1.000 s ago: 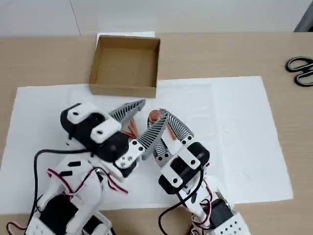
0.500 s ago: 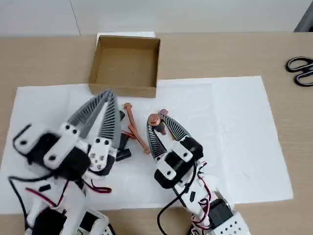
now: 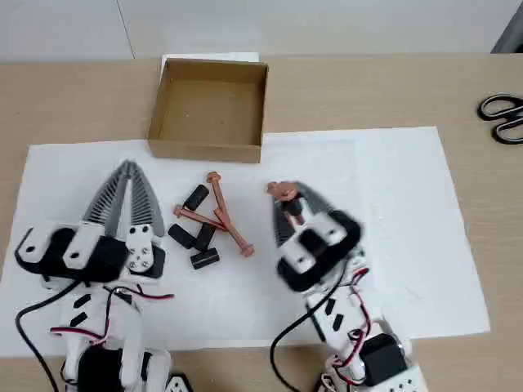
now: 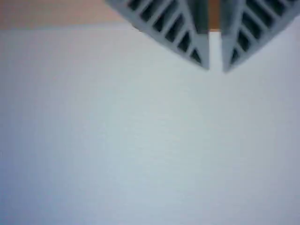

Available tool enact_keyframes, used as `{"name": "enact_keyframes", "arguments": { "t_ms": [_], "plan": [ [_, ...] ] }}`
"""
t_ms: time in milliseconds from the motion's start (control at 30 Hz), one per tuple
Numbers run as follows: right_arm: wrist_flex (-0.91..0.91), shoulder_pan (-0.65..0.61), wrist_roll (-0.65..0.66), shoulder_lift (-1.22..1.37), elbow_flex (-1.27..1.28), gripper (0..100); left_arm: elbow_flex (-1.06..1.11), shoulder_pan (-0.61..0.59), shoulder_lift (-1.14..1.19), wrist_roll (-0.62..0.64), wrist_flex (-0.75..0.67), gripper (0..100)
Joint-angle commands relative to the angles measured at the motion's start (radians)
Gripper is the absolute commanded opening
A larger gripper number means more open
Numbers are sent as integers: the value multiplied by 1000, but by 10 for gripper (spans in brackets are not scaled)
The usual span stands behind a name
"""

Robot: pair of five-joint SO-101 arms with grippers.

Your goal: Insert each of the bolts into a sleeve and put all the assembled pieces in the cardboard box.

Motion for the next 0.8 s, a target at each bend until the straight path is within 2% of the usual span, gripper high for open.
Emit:
{"name": "enact_keyframes", "arguments": {
  "t_ms": [0,200,333,533,767],
  "plan": [
    [2,79,-133,-7,-103,4,24,-78,-11,14,-29,6],
    [2,122,-322,5,-109,4,31,-201,-11,14,-26,6],
    [2,153,-417,116,-152,4,47,-272,-11,14,-25,6],
    [-7,205,-493,472,-353,4,102,-388,-11,14,-25,6],
    [-8,148,-486,934,-683,4,125,-445,-12,11,-25,6]
  ]
}}
